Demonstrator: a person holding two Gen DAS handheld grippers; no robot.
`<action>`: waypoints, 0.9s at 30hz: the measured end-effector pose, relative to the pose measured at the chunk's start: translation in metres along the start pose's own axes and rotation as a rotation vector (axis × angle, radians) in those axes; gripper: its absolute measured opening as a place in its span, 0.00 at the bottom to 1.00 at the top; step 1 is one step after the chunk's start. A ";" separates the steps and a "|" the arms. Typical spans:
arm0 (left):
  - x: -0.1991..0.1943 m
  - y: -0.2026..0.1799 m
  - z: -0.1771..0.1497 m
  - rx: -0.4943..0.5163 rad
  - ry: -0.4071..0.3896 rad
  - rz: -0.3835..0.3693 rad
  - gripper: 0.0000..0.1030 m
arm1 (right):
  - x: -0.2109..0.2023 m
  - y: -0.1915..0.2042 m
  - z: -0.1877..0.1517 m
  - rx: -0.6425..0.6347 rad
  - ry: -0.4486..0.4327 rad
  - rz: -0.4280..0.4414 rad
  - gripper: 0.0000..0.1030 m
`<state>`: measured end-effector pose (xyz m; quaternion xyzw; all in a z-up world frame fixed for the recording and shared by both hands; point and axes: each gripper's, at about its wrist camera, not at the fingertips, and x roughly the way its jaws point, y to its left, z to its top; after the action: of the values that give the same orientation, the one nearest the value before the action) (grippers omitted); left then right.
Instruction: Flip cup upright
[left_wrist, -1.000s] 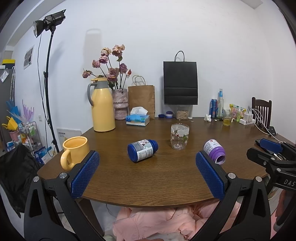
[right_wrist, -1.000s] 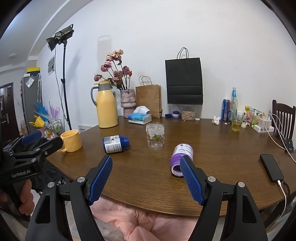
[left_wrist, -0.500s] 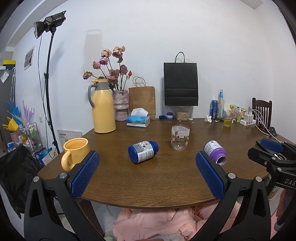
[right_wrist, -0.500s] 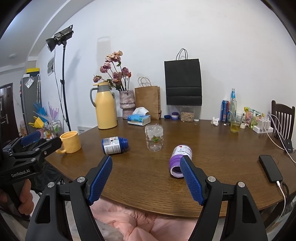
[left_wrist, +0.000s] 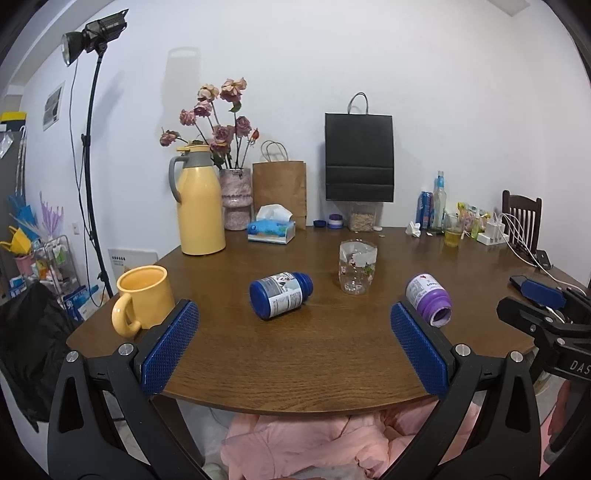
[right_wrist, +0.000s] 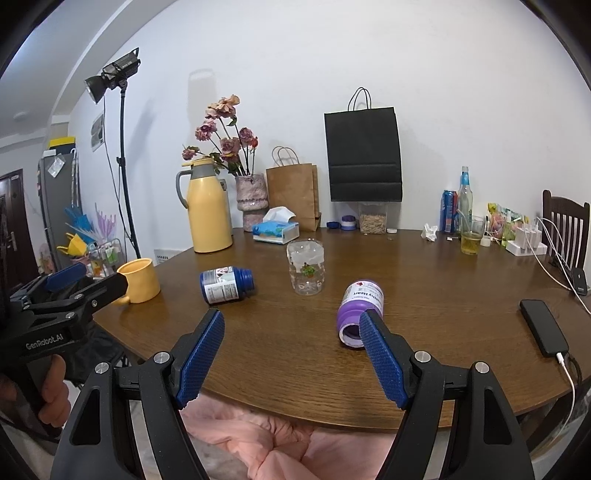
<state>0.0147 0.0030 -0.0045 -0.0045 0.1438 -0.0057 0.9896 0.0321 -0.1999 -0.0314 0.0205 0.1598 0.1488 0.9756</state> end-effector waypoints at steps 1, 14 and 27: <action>0.001 0.000 0.001 -0.001 -0.002 0.002 1.00 | 0.000 -0.001 -0.001 0.004 0.000 0.003 0.78; 0.033 -0.002 0.006 0.055 -0.067 0.045 1.00 | 0.039 0.000 -0.006 -0.103 0.033 -0.050 0.78; 0.129 -0.027 -0.007 0.136 0.163 -0.088 1.00 | 0.153 -0.058 -0.005 0.082 0.275 -0.151 0.84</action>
<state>0.1362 -0.0255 -0.0474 0.0568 0.2228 -0.0594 0.9714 0.1849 -0.2098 -0.0882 0.0275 0.2988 0.0699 0.9513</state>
